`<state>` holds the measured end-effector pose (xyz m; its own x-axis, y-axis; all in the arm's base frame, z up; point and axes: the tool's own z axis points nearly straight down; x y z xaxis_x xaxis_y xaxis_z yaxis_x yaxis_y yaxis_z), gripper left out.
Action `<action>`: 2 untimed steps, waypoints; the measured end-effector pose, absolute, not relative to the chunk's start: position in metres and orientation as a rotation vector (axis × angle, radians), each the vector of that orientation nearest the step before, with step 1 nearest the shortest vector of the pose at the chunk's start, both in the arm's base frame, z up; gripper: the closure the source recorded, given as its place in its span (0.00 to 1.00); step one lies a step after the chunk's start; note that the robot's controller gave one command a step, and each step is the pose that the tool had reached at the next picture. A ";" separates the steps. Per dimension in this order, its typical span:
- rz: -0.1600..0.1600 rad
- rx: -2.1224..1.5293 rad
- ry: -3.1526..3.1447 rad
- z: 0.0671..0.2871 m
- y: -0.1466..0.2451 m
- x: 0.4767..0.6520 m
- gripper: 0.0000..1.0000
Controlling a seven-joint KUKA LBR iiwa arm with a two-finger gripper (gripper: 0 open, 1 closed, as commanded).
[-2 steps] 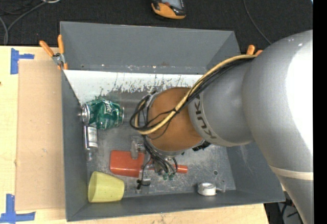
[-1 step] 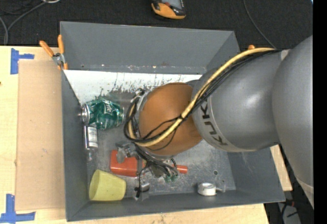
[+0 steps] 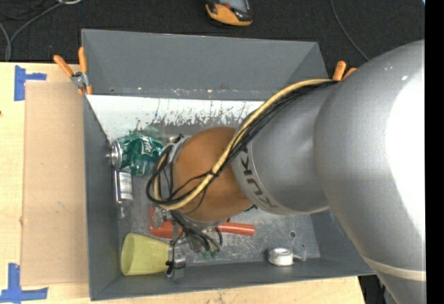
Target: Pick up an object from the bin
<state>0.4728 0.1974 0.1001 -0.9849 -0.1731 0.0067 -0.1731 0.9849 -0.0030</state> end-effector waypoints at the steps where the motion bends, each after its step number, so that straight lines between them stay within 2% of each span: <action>1: -0.003 1.155 -2.954 0.074 0.234 0.477 0.00; 2: 0.004 0.657 -3.075 0.071 0.189 0.476 1.00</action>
Offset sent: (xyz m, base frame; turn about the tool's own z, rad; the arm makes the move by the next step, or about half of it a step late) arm 0.0000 -0.0078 -0.0301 -0.2523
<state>0.4758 0.1889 0.0710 -0.9127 -0.4087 -0.0018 -0.4087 0.9127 -0.0029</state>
